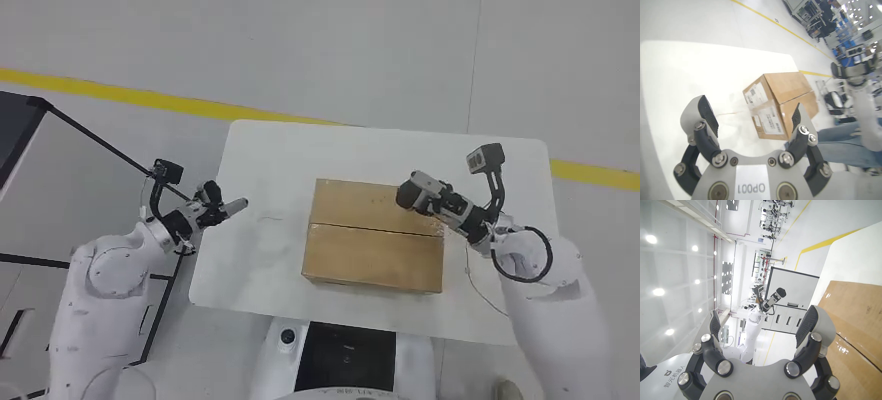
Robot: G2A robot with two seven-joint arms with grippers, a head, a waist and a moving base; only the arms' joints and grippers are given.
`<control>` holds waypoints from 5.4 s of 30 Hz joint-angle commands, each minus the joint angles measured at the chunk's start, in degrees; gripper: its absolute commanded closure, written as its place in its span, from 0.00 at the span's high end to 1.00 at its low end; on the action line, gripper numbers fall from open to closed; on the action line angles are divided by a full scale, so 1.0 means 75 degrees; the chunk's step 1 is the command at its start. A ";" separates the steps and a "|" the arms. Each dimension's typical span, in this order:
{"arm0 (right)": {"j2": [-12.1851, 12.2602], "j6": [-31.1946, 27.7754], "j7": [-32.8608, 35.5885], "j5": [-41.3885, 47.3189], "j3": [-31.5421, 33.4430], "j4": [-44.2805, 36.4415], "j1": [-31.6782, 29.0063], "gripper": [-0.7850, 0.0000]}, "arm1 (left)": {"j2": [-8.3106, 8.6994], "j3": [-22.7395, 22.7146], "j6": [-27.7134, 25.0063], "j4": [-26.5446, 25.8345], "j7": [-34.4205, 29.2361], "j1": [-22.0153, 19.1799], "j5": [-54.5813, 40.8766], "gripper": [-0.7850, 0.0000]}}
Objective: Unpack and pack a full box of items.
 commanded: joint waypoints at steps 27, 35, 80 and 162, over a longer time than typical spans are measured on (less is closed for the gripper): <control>0.0357 -0.0620 0.1199 -0.0241 0.1726 0.1598 -0.1308 0.97 | 0.0325 0.0127 0.2981 0.0456 -0.3494 -0.0686 -0.4526 1.00; 0.0361 -0.0575 0.1095 -0.0244 0.1293 0.1936 -0.0916 0.86 | 0.0388 0.0235 0.2972 0.0482 -0.3438 -0.0611 -0.4533 1.00; 0.0294 -0.0747 0.0236 0.0317 -0.0311 0.4687 0.2458 0.61 | 0.0723 0.0116 0.2797 0.0510 -0.2965 -0.0221 -0.4733 1.00; 0.1102 -0.1290 0.5181 -0.0060 0.0121 0.0369 -0.1743 0.69 | 0.1042 0.0418 0.2024 0.1260 -0.2764 -0.1034 -0.6082 1.00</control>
